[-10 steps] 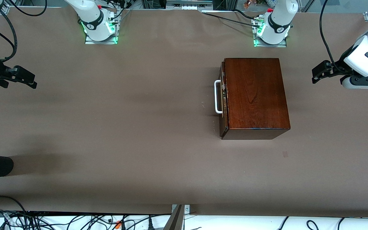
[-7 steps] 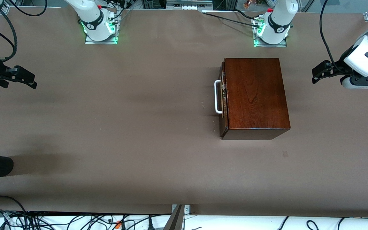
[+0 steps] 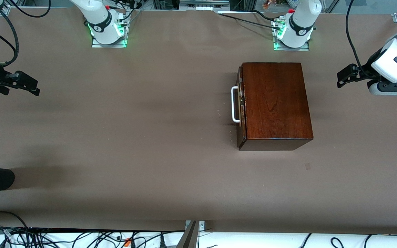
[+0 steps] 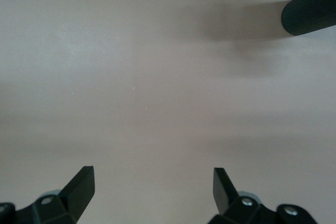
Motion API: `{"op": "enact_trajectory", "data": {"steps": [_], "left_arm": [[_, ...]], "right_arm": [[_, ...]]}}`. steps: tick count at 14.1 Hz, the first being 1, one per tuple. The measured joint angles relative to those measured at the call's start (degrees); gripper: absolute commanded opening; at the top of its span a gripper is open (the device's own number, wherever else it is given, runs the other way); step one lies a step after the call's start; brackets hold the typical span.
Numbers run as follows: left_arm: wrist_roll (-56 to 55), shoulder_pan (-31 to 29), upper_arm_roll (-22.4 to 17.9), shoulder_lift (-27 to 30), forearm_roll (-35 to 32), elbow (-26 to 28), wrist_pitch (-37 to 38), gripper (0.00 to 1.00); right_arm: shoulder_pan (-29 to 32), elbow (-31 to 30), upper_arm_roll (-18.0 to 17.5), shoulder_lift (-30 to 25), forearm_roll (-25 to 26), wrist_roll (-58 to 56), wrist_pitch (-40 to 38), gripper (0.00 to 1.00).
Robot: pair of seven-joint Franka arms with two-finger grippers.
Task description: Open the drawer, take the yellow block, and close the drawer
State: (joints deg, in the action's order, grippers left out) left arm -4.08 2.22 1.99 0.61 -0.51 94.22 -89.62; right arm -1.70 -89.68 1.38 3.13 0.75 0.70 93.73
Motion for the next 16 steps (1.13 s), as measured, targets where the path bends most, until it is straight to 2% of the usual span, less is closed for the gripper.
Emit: {"op": "enact_trajectory", "data": {"steps": [8,11,14,16], "left_arm": [[-0.12,2.14,1.95,-0.07,0.0,-0.74,5.66,1.0],[-0.79,3.49,6.46,-1.15,0.01,-0.83,7.64,1.0],[-8.53,4.29,13.58,-5.92,0.02,-2.25,3.27,1.0],[-15.09,6.16,16.27,-10.15,0.01,-2.92,-1.52,1.0]], "right_arm": [[0.0,0.0,-0.05,0.0,0.0,0.0,0.15,1.0],[0.02,0.0,-0.06,0.0,0.0,0.0,0.17,1.0],[0.05,0.0,-0.09,0.0,0.0,0.0,0.19,1.0],[0.06,0.0,-0.09,0.0,0.0,0.0,0.21,1.0]]}}
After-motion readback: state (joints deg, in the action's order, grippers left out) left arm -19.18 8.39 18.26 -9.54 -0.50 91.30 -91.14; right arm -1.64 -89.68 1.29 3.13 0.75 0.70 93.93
